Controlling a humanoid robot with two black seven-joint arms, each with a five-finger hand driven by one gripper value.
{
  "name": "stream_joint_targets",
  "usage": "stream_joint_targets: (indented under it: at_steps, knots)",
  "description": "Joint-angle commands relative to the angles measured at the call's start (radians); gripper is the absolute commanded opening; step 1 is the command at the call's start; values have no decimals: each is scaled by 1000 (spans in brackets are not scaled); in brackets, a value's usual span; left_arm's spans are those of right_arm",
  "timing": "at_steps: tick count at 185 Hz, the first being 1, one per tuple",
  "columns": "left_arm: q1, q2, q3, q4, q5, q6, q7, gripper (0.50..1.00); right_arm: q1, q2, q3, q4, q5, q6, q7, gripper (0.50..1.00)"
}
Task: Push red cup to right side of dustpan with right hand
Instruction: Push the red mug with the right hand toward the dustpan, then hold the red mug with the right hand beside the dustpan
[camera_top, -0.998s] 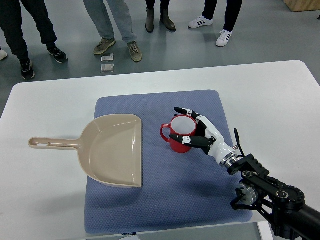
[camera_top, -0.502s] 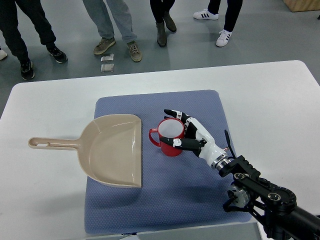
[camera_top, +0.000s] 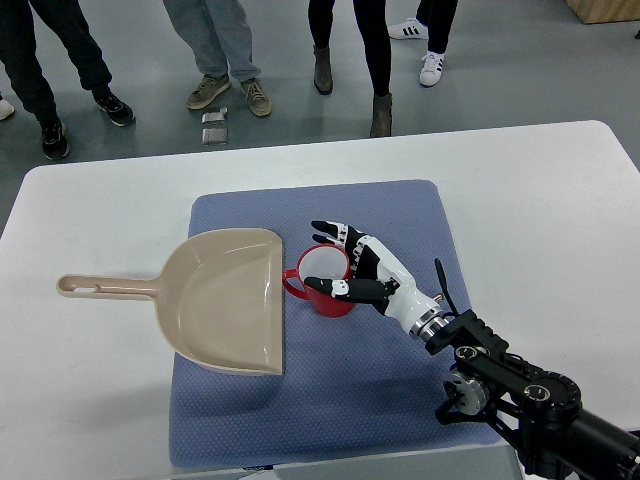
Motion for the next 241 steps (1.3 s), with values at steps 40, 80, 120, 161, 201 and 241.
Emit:
stream_joint_targets:
  at_steps: [40,80,120,161,201,241]
  knots:
    - [0,0,0,0,0,0,0,1000,-3,0,-14,-5,-14,-2,0,928]
    - [0,0,0,0,0,0,0,1000,0,0,-5,-5,-9,3,2,928]
    - [0,0,-1,0,0,0,0,1000,0,-5,9,-3,-11,-2,8,928]
    - [0,0,0,0,0,0,0,1000,-6,-6,10,0,-3,-2,14,928]
    - [0,0,0,0,0,0,0,1000,-6,-5,23,1,-2,-2,14,928]
    - [0,0,0,0,0,0,0,1000,-17,0,21,1,-3,-5,14,928]
